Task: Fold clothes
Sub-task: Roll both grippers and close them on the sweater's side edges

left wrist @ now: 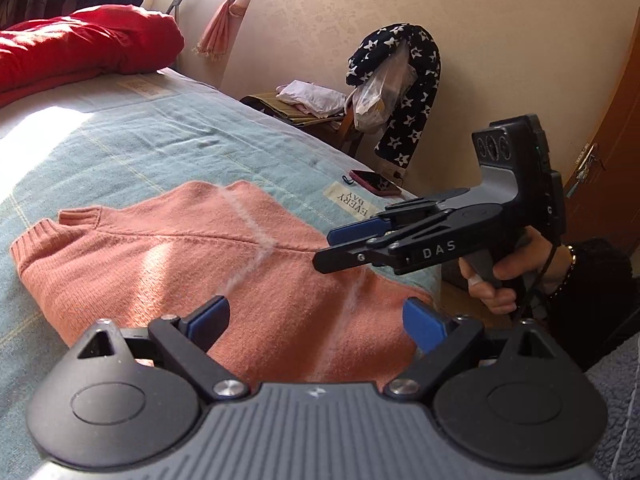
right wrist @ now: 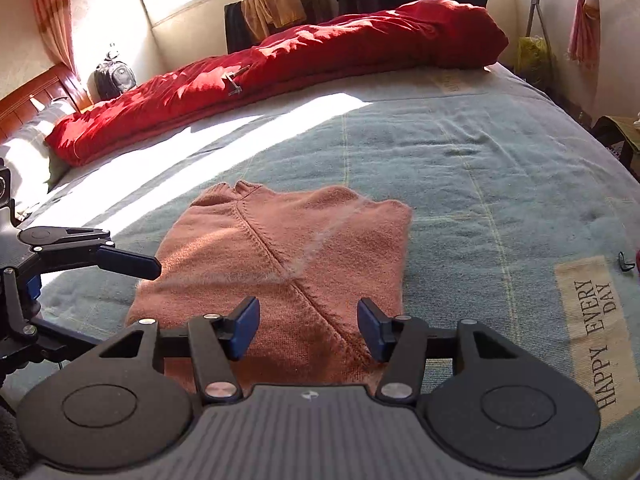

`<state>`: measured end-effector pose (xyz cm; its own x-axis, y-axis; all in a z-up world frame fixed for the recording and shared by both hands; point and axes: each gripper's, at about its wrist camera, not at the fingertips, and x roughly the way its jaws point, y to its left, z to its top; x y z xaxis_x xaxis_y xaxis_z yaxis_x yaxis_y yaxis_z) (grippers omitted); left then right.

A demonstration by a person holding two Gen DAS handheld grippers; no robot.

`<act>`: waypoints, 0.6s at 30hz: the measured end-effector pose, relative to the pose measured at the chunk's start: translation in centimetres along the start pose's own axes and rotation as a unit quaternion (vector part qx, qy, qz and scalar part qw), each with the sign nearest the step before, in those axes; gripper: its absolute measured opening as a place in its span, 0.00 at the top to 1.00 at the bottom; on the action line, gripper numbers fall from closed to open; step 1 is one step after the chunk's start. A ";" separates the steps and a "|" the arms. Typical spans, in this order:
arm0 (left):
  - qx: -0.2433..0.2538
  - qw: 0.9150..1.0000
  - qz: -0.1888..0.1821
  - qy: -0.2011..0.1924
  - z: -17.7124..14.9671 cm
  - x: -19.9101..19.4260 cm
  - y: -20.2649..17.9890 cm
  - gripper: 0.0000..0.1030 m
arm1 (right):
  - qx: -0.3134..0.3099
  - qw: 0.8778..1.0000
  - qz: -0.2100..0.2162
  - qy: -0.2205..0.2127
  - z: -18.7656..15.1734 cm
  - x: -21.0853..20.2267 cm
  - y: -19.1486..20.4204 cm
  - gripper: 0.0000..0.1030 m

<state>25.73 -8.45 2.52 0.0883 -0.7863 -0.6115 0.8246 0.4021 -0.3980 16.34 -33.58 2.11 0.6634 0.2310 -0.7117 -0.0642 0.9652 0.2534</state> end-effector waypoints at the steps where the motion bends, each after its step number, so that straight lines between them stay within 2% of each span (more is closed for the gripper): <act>1: -0.011 1.000 0.001 0.014 -0.3 0.7 0.2 0.10 | 0.010 1.000 -0.009 0.007 -0.3 0.8 -0.3 0.43; 2: -0.012 1.000 0.000 0.014 -0.3 0.6 0.1 0.10 | 0.018 1.000 -0.015 0.005 -0.7 1.3 -0.6 0.41; 4: -0.015 1.000 -0.004 0.007 0.1 0.0 0.2 0.10 | 0.039 0.999 -0.001 -0.009 -1.0 1.1 -1.2 0.38; 7: -0.037 0.999 0.021 -0.021 1.1 -1.5 1.3 0.10 | 0.076 0.997 0.016 -0.024 -0.4 0.3 -2.7 0.33; 9: -0.069 0.996 0.043 -0.029 1.2 -2.1 2.6 0.10 | 0.101 0.994 0.023 -0.029 0.1 0.0 -4.1 0.27; 14: -0.166 0.981 0.096 -0.036 0.3 -2.9 5.8 0.10 | 0.158 0.987 0.037 -0.007 0.9 0.7 -7.4 0.21; 18: -0.220 0.968 0.119 -0.036 0.0 -3.1 7.1 0.10 | 0.174 0.983 0.063 0.008 0.2 1.3 -7.5 0.17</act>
<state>31.29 -3.14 1.60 0.2986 -0.6714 -0.6782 0.4606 0.7238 -0.5137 17.87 -40.51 -0.55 0.6552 0.3500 -0.6695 0.1153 0.8295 0.5465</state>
